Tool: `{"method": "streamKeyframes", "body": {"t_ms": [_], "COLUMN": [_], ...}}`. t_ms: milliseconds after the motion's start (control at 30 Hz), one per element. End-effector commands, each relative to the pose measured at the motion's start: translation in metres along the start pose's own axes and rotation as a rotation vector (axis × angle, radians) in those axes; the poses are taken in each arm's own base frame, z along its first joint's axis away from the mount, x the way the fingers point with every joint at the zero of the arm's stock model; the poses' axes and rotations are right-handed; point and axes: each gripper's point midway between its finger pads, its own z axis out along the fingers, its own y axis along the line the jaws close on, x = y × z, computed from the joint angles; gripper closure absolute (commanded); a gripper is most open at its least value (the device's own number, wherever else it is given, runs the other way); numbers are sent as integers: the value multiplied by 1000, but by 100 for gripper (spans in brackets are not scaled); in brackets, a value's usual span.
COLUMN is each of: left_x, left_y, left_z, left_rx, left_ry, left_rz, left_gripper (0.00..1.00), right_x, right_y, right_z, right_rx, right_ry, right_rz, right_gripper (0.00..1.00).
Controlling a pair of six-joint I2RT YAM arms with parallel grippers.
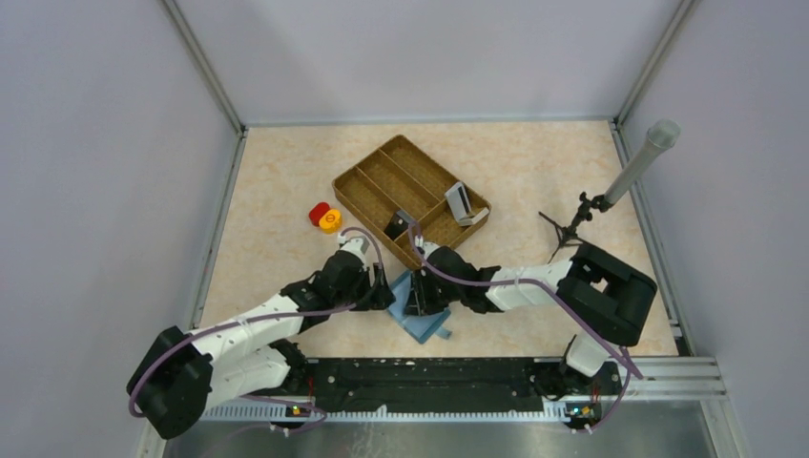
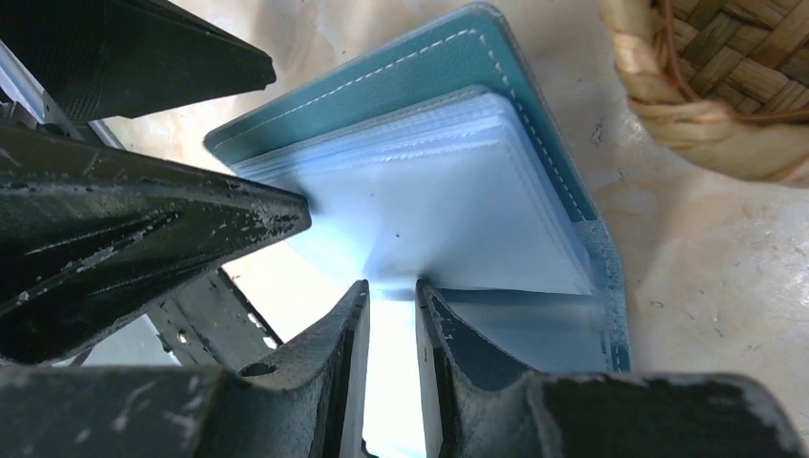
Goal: Put the credit cards into the card holder
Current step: Open the card holder at the center of the board.
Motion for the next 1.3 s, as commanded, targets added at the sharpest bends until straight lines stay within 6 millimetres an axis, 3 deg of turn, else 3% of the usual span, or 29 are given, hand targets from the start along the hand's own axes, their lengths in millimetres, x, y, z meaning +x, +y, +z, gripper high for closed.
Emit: {"method": "streamKeyframes", "body": {"t_ms": [0, 133, 267, 400, 533, 600, 667, 800, 1000, 1167, 1267], "left_x": [-17, -15, -16, -19, -13, -10, -9, -13, -22, -24, -23], "left_y": [-38, -46, -49, -57, -61, -60, -58, -50, -31, -16, -12], "left_z": [-1, 1, 6, 11, 13, 12, 10, 1, -8, -11, -12], "left_rx": [170, 214, 224, 255, 282, 283, 282, 252, 152, 89, 79], "left_ry": [-23, 3, 16, 34, 75, 81, 74, 12, -77, -131, -145], "left_rz": [67, 105, 148, 179, 190, 185, 172, 120, -13, -101, -120], "left_gripper": [24, 26, 37, 62, 91, 100, 100, 100, 100, 100, 100], "right_x": [3, 3, 2, -3, -18, -33, -51, -107, -184, -225, -235], "right_y": [-2, -2, 1, 6, 6, 3, -5, -21, -54, -86, -107], "right_z": [-5, -6, -9, -24, -52, -69, -88, -125, -155, -168, -168], "right_rx": [14, 14, 5, 8, 58, 84, 125, 236, 433, 616, 718], "right_ry": [-6, -6, -5, -21, -58, -89, -122, -253, -361, -401, -399], "right_rz": [-17, -17, -30, -63, -120, -146, -167, -240, -272, -186, -145], "right_gripper": [76, 76, 76, 69, 54, 46, 39, 25, 21, 21, 19]}}
